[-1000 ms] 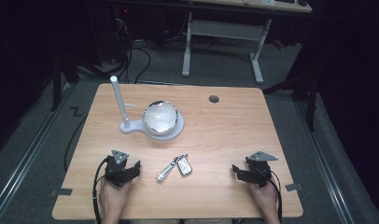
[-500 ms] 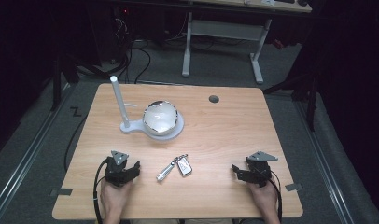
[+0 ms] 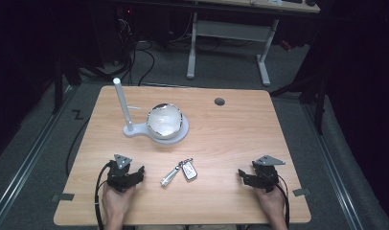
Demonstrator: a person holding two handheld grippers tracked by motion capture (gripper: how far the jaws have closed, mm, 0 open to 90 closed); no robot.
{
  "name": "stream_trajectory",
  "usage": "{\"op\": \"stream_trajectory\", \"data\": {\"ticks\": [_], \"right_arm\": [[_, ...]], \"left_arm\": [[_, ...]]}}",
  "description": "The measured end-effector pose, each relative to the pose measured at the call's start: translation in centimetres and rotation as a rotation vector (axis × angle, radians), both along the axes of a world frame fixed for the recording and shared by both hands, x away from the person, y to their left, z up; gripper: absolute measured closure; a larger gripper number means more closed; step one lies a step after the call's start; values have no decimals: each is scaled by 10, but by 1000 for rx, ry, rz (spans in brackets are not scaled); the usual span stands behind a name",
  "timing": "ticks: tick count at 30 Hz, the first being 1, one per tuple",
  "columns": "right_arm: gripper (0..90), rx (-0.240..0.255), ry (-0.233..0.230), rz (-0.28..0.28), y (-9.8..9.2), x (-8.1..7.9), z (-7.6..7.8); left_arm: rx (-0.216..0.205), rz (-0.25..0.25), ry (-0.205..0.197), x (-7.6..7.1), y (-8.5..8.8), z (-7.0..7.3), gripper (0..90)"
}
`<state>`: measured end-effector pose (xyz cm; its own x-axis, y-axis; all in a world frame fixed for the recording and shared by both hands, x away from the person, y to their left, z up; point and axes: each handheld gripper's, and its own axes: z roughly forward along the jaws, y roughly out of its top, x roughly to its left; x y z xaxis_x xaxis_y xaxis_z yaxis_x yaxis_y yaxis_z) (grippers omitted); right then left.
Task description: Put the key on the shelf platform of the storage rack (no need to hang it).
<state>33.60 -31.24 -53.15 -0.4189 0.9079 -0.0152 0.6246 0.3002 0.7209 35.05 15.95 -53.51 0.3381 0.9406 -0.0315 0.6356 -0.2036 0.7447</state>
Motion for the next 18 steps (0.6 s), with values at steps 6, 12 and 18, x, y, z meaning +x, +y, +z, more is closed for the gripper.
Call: {"op": "stream_trajectory", "data": {"ticks": [6, 12, 18], "right_arm": [[294, -1, 0, 1, 0, 0, 0], [294, -1, 0, 1, 0, 0, 0], [294, -2, -1, 1, 0, 0, 0]], "left_arm": [[-25, -19, -7, -1, -1, 3, 331], [-49, -62, -21, -2, -4, 13, 321], [-60, -105, -27, -3, -12, 22, 317]]}}
